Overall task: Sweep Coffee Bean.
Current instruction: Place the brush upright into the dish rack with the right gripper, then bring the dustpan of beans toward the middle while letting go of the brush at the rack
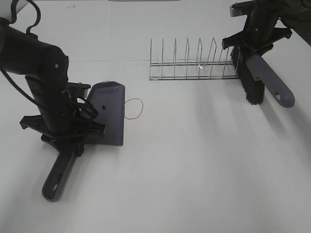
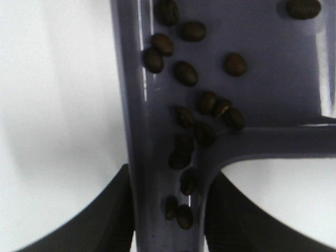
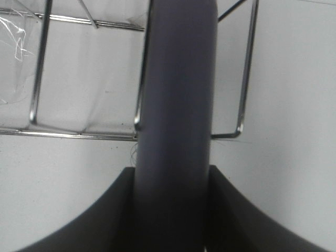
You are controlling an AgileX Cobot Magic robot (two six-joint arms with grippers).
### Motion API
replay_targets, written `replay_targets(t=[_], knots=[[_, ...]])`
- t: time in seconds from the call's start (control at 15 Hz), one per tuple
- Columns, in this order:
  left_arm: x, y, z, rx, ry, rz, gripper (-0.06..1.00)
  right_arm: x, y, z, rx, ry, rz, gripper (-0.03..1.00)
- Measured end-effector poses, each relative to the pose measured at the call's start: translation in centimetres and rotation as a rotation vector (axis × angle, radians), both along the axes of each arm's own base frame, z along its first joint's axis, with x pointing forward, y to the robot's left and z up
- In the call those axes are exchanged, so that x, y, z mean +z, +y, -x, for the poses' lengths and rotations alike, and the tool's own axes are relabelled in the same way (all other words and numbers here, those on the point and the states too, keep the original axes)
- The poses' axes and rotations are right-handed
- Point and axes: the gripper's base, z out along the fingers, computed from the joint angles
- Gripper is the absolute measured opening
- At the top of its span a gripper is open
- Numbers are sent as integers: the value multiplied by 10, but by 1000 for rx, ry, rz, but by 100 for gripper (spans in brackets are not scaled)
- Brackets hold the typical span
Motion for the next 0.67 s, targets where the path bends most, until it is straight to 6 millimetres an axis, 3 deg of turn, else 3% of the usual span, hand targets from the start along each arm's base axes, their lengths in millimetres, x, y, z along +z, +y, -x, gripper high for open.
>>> replay_targets(t=[0.07, 0.27, 0.33, 0.47, 0.67], knots=[[0, 0, 0, 0, 0, 0, 33, 0, 0, 0, -6, -5, -3, 29], [0, 0, 0, 0, 1, 0, 33, 1, 0, -2, -39, -34, -13, 70], [0, 0, 0, 0, 1, 0, 33, 2, 1, -2, -37, -37, -10, 77], [0, 0, 0, 0, 1, 0, 33, 19, 0, 0, -39, -60, -8, 82], [1, 0, 0, 0, -5, 2, 33, 68, 1, 14, -48, -72, -19, 82]])
